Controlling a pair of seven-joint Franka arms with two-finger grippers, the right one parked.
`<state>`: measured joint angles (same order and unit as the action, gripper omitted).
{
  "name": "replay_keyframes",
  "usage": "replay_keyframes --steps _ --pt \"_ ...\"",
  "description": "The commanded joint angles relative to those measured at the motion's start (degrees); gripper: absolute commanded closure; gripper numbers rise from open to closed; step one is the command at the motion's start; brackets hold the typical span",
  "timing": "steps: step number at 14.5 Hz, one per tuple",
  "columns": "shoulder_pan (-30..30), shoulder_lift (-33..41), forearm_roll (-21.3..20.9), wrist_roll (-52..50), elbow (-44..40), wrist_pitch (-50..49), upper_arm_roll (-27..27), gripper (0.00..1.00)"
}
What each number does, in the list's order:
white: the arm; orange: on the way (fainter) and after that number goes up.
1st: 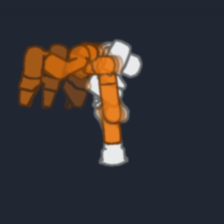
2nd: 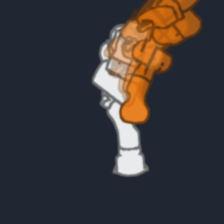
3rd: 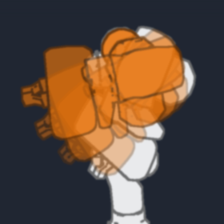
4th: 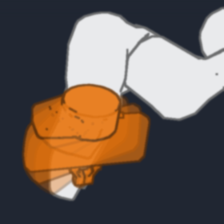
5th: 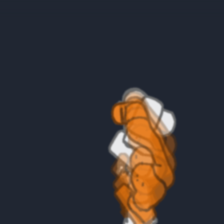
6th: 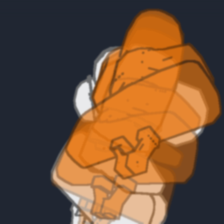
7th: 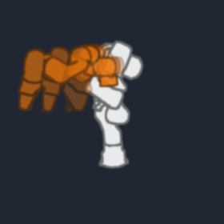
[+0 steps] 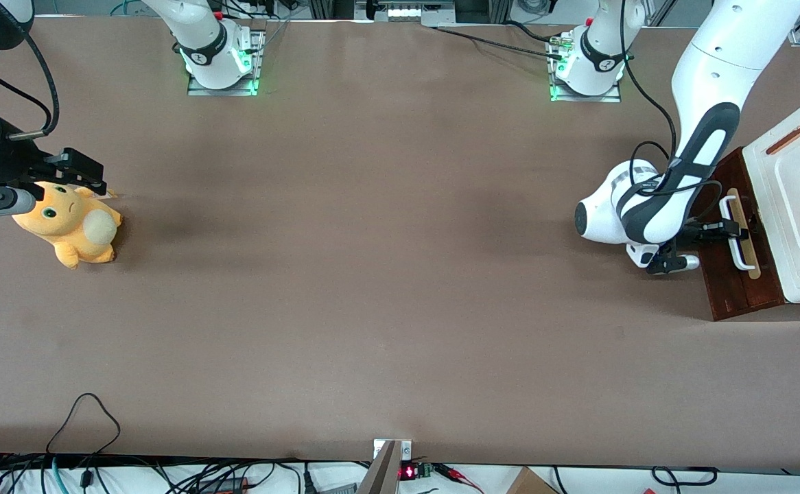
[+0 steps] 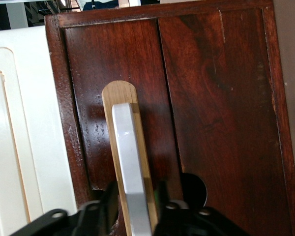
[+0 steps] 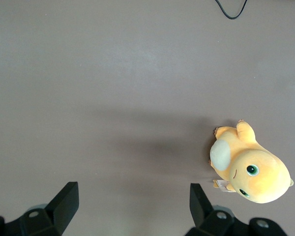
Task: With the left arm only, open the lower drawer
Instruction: 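Close the left gripper around the white drawer handle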
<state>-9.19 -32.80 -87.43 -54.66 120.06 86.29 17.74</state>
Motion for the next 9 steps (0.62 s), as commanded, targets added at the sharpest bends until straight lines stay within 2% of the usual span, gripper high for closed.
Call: replay_keyframes --steps 1,9 --pt "-0.13 -0.6 -0.98 -0.63 -0.44 -1.21 0.19 0.71" --pt "-0.66 -0.6 -0.9 -0.63 -0.36 -1.3 0.19 0.67"
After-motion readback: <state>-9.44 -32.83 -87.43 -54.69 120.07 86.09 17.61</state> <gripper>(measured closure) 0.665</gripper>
